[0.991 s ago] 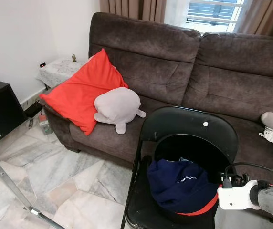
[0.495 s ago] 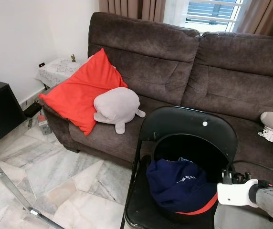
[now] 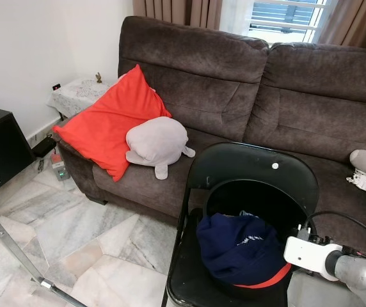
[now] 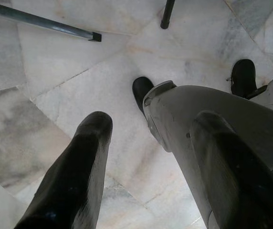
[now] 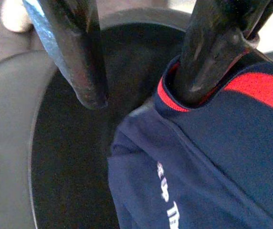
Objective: Hang hanger
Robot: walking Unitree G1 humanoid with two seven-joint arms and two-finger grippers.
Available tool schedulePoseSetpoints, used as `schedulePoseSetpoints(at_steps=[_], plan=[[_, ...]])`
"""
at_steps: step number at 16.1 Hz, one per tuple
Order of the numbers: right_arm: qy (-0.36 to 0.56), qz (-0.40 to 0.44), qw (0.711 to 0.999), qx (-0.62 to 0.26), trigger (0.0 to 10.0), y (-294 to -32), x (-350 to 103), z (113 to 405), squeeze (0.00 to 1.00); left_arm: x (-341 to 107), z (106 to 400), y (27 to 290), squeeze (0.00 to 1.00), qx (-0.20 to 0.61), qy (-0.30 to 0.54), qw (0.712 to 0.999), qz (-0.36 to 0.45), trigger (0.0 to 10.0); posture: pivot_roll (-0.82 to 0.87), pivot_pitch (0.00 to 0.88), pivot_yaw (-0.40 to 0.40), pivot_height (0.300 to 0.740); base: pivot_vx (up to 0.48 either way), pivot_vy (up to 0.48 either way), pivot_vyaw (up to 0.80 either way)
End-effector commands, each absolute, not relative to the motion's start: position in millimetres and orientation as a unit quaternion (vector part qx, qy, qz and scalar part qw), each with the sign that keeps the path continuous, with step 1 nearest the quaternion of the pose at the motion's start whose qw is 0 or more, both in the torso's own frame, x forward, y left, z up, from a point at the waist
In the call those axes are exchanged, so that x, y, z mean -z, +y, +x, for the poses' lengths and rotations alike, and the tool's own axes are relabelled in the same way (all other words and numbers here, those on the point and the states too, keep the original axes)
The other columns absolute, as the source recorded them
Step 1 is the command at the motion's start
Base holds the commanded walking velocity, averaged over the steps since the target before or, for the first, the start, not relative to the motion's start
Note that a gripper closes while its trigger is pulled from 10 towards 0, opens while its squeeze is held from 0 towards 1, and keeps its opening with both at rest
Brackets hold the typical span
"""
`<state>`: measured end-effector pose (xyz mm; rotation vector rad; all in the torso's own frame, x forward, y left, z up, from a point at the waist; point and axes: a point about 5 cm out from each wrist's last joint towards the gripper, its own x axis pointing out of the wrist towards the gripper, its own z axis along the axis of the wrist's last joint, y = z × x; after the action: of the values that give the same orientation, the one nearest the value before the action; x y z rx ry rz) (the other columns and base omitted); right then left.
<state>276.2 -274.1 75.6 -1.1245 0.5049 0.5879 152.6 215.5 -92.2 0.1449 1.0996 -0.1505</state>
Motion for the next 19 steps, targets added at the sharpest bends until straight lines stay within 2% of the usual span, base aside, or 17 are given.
schedulePoseSetpoints(at_steps=[1, 6, 13, 14, 16, 19], plan=[[0.247, -0.486, 0.788, -0.285, 10.0, -271, -75, 273, 0.00, 93, 149, 217, 0.00, 0.076, 0.531, 0.841, 0.078, 10.0, -0.07, 0.000, -0.006, 0.740, 0.000, 0.000, 0.00], [0.329, -0.500, 0.757, -0.262, 10.0, -291, -68, 265, 0.00, 94, 149, 217, 0.00, 0.075, 0.531, 0.841, 0.077, 10.0, -0.07, 0.000, -0.008, 0.740, 0.000, 0.000, 0.00], [0.336, -0.495, 0.778, -0.193, 10.0, -297, -76, 276, 0.00, 94, 149, 217, 0.00, 0.076, 0.531, 0.840, 0.079, 10.0, -0.07, 0.000, -0.007, 0.740, 0.000, 0.000, 0.00], [0.327, -0.464, 0.799, -0.197, 10.0, -291, -75, 279, 0.00, 94, 149, 217, 0.00, 0.076, 0.531, 0.840, 0.080, 10.0, -0.06, 0.000, -0.007, 0.740, 0.000, 0.000, 0.00], [0.330, -0.418, 0.819, -0.212, 10.0, -283, -71, 279, 0.00, 93, 149, 217, 0.00, 0.076, 0.531, 0.840, 0.080, 10.0, -0.06, 0.000, -0.007, 0.740, 0.000, 0.000, 0.00], [0.360, -0.392, 0.810, -0.247, 10.0, -278, -59, 269, 0.00, 94, 149, 217, 0.00, 0.076, 0.531, 0.840, 0.080, 10.0, -0.06, 0.001, -0.007, 0.740, 0.000, 0.000, 0.00]])
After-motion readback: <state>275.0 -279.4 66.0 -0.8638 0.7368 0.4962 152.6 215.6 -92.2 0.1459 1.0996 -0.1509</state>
